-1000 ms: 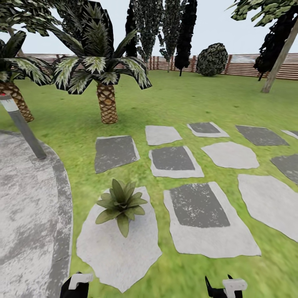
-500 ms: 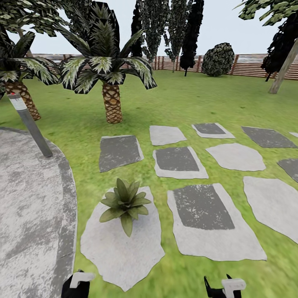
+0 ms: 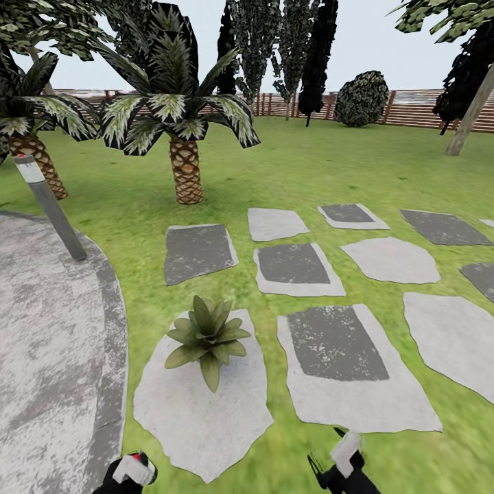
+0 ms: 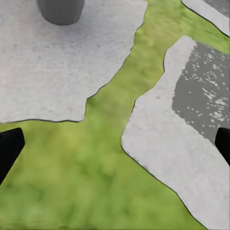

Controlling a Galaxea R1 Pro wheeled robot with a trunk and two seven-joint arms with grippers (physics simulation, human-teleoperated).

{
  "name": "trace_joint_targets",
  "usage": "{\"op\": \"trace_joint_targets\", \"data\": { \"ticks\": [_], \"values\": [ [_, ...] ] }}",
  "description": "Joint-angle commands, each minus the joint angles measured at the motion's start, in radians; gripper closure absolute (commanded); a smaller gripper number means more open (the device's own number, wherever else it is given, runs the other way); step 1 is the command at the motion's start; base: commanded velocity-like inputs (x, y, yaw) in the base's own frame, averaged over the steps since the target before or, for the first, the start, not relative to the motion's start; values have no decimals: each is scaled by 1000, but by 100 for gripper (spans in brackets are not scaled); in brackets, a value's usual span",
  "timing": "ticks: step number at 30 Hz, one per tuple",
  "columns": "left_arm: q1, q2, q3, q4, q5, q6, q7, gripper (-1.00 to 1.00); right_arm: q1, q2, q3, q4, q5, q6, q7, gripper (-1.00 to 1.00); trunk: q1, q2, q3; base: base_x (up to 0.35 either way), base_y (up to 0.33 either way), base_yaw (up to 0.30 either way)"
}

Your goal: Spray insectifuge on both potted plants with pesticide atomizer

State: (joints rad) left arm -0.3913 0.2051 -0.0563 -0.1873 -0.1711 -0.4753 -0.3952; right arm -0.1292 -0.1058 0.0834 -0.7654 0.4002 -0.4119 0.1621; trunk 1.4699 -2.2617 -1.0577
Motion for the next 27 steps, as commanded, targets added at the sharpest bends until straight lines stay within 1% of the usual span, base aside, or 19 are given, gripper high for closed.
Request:
{"op": "trace_joint_targets", "data": {
  "ticks": [1, 2, 3, 4, 5, 6, 8, 9, 12, 13, 14, 15, 16, 17, 18, 19, 22, 25, 27],
  "values": [
    [-1, 7, -4, -1, -13, -5, -19, 100, -15, 0, 1, -2, 26, 16, 64, -100, 0, 0, -1, 0, 0, 0],
    [-4, 17, -4, -5, -35, -5, -59, 100, -25, 0, 1, -3, 34, 25, 96, -100, 0, 0, -1, 0, 0, 0],
    [-8, 26, -4, -11, -59, -3, -95, 100, -45, 0, 1, -3, 45, 44, 158, -100, 0, 0, -1, 0, 0, 0],
    [-17, 36, -4, -22, -96, -1, -140, 100, -76, 0, 0, -3, 55, 67, 239, -100, 0, 0, -1, 0, 0, 0],
    [-19, 38, -4, -26, -108, -1, -153, 100, -86, 0, 0, -3, 56, 72, 261, -100, 0, 0, -1, 0, 0, 0],
    [-23, 41, -4, -33, -131, 0, -175, 100, -105, 0, 0, -2, 58, 80, 300, -100, 0, 0, -1, 0, 0, 0],
    [-27, 44, -3, -50, -175, 4, -204, 100, -132, 0, 0, -1, 60, 88, 353, -100, 0, 0, -1, 0, 0, 0],
    [-29, 44, -3, -81, -235, 31, -220, 100, -149, 2, 0, -2, 62, 93, 398, -100, 0, 0, -1, 0, 0, 0],
    [-30, 38, -3, -142, -310, 115, -229, 100, -167, 11, 2, -4, 66, 95, 460, -100, 0, 0, -1, 0, 0, 0],
    [-30, 32, -3, -209, -365, 191, -274, 100, -190, 33, 8, -3, 85, 96, 522, -100, 0, 0, -1, 0, 0, 0],
    [-30, 24, -2, -308, -417, 279, -395, 100, -228, 63, 17, 1, 138, 117, 571, -100, 0, 0, -1, 0, 0, 0],
    [-31, 21, -2, -340, -430, 309, -432, 100, -240, 76, 19, 3, 155, 130, 578, -100, 0, 0, -1, 0, 0, 0],
    [-31, 21, -2, -354, -435, 323, -447, 100, -245, 83, 19, 4, 163, 136, 581, -100, 0, 0, -1, 0, 0, 0],
    [-31, 19, -3, -380, -445, 348, -470, 100, -253, 97, 20, 4, 175, 145, 584, -100, 0, 0, -1, 0, 0, 0],
    [-31, 18, -3, -398, -452, 367, -485, 100, -259, 110, 21, 5, 184, 151, 587, 100, 0, 0, -1, 0, 0, 0],
    [-31, 17, -3, -411, -459, 380, -494, 100, -263, 120, 22, 5, 189, 155, 588, 100, 0, 0, -1, 0, 0, 0],
    [-31, 16, -3, -427, -481, 396, -506, 100, -270, 133, 22, 4, 197, 160, 595, 100, 0, 0, -1, 0, 0, 0],
    [-31, 12, -3, -433, -511, 402, -510, 100, -273, 139, 23, 3, 202, 161, 635, 100, 0, 0, -1, 0, 0, 0],
    [-31, 2, -3, -435, -531, 403, -511, 100, -276, 140, 23, 0, 203, 163, 670, 100, 0, 0, -1, 0, 0, 0]
  ]
}}
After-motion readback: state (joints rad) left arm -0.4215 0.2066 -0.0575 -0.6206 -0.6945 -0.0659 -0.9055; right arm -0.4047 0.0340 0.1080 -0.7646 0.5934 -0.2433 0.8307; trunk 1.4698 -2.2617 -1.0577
